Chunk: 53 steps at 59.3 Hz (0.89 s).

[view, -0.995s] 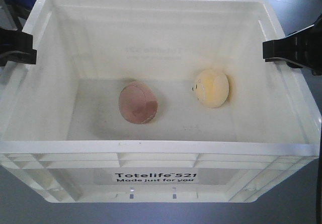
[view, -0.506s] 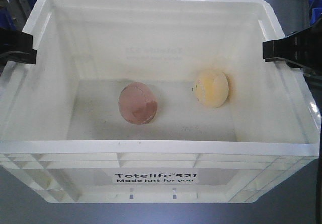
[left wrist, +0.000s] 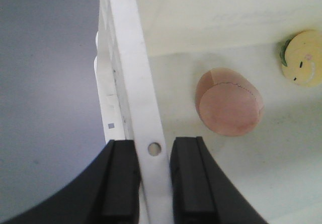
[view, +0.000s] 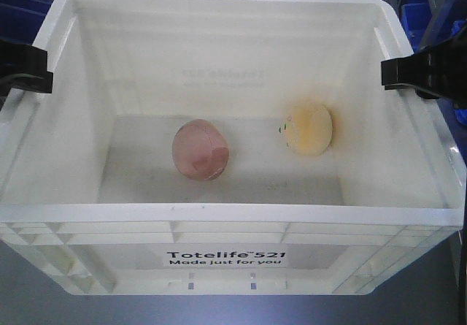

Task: Place moving items into box and shelve
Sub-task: 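Hold the crate by its rims with both grippers while driving toward the blue bins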

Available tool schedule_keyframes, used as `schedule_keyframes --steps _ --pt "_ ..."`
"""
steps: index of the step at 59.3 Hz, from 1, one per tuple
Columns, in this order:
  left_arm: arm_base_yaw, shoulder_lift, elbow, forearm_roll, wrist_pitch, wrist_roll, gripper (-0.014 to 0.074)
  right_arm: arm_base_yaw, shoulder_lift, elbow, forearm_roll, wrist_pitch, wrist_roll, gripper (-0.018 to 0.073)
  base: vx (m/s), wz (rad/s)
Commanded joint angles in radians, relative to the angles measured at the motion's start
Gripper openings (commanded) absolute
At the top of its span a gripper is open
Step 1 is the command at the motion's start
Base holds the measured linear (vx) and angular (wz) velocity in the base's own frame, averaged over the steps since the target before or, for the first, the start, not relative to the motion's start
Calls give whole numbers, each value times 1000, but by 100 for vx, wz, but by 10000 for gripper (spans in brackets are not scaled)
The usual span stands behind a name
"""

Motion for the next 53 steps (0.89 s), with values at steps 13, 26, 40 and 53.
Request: schedule_keyframes --steps 13,26,40,53 --pt "-4 -34 -47 -1 -122 16 -6 -5 -27 -46 -22 -133 -19 -6 18 -20" --pt "-4 -34 -47 -1 -122 16 -6 -5 -27 -46 -22 -133 -19 -6 19 -16" --pt "-4 -34 -47 -1 -122 16 -6 -5 -27 -46 -22 -133 -19 -6 20 -12" --pt "-4 -35 -47 -1 -122 16 -6 -5 -27 -46 -22 -133 -19 -6 22 -12"
